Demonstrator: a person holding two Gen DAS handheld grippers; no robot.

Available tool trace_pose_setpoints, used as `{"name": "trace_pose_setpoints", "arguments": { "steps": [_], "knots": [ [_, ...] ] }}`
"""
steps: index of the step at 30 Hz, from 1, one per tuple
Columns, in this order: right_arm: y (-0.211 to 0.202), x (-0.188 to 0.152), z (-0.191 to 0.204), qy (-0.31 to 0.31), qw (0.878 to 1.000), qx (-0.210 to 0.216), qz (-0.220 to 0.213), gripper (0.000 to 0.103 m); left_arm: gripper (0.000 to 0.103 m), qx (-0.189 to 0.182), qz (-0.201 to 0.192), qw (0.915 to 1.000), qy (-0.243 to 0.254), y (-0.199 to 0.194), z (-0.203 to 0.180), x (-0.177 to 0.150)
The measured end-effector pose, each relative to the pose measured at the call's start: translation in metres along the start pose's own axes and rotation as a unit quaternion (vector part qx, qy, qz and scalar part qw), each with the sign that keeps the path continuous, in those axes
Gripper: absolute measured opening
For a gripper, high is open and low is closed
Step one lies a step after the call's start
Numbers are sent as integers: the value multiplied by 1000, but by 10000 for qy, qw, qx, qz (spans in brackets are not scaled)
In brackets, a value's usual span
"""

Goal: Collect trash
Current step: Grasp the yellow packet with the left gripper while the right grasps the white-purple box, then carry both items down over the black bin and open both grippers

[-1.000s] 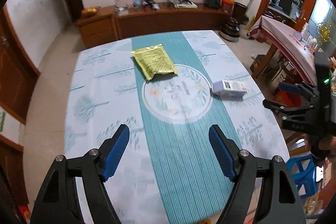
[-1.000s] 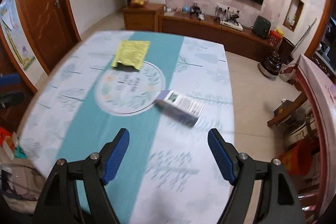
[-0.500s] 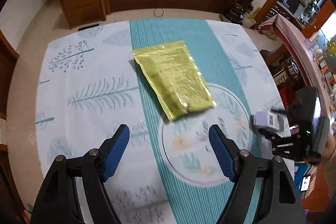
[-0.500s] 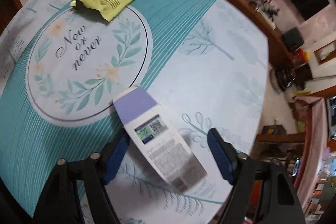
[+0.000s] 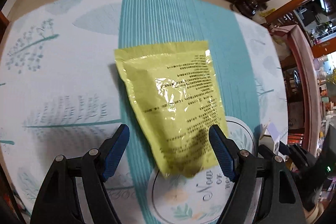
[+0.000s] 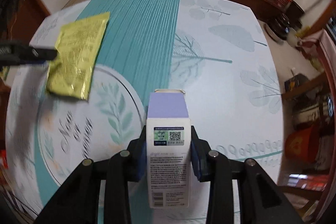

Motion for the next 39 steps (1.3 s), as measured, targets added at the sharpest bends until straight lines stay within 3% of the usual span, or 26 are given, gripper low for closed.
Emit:
{"name": "trace_pose_setpoints", "arguments": {
  "steps": [2, 7, 13, 18, 20, 21, 23, 27, 33, 39],
  "knots": [
    [1, 1, 6, 140, 9999, 73, -61, 34, 80, 0, -163, 9999, -35, 3, -5, 4],
    [5, 11, 31, 332, 9994, 22, -125, 35, 85, 140, -156, 9998, 31, 13, -21, 16],
    [6, 20, 41, 825, 9963, 52, -220, 35, 89, 1134, 31, 9928, 374, 29, -48, 22],
    [9, 16, 35, 1063, 9941, 151, -175, 35, 91, 1521, -46, 9859, 702, 39, -70, 14],
    [8, 10, 34, 1089, 9938, 178, -132, 35, 81, 1535, -146, 9848, 795, 38, -75, 11],
    [7, 7, 33, 1095, 9937, 185, -122, 35, 66, 1522, -200, 9843, 874, 36, -79, 9],
    [5, 0, 31, 1132, 9933, 226, -100, 35, 47, 1488, -268, 9826, 1082, 35, -90, 6],
    [1, -14, 27, 1197, 9923, 325, -43, 35, 29, 1345, -262, 9839, 1149, 29, -97, -6],
    [-14, -46, 25, 1204, 9912, 546, -2, 35, 22, 1186, -254, 9849, 1233, 8, -105, -44],
    [-49, -89, 22, 1113, 9899, 878, -65, 35, 21, 1159, -434, 9849, 1209, -35, -123, -120]
  ]
}}
Point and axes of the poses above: each gripper's, at about its wrist camera, not at the fingertips, and y roughly the way its jaws point, z to its left, x to its top, the point moved 2 cm from there along y, roughly the way its jaws point, and after that the axes turned 12 degrees about y, right-handed, at the moved point
